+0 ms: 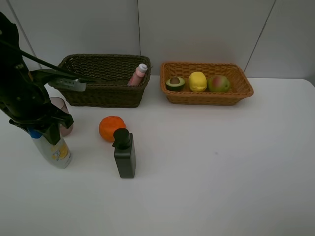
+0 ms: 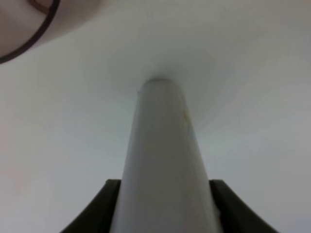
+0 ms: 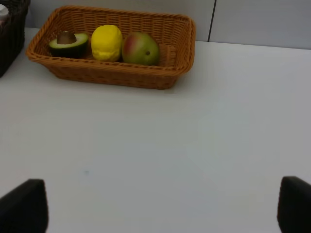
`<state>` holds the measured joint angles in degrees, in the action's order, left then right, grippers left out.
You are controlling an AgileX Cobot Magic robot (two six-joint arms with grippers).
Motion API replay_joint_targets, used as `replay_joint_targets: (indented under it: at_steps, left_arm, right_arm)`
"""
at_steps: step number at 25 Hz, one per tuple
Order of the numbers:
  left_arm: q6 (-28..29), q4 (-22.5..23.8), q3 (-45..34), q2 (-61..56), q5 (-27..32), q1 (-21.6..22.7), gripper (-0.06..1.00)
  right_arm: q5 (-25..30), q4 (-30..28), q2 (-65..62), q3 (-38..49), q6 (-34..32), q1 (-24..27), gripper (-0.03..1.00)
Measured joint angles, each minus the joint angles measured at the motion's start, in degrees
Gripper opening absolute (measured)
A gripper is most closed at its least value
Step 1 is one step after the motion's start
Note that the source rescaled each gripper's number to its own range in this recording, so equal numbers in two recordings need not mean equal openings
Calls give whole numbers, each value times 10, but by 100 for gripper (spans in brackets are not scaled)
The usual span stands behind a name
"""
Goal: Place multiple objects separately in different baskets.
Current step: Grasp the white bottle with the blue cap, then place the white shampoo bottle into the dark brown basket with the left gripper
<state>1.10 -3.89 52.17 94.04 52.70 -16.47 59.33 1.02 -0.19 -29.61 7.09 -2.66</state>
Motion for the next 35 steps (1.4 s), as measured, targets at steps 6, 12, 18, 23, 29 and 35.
replay_joint_targets:
  at_steps: [6, 12, 18, 23, 29, 35]
  left_arm:
    - [3, 0, 0, 0, 0, 0, 48]
    - [3, 0, 0, 0, 0, 0, 48]
    - [3, 0, 0, -2, 3, 0, 48]
    - [3, 0, 22, -16, 58, 0, 48]
    - [3, 0, 95, -23, 154, 0, 48]
    - [4, -2, 168, -26, 166, 0, 48]
  right_arm:
    - [0, 0, 0, 0, 0, 0, 100]
    - [0, 0, 0, 0, 0, 0, 100]
    - [0, 0, 0, 0, 0, 0, 100]
    - [0, 0, 0, 0, 0, 0, 100]
    - [0, 0, 0, 0, 0, 0, 100]
    - [0, 0, 0, 0, 0, 0, 100]
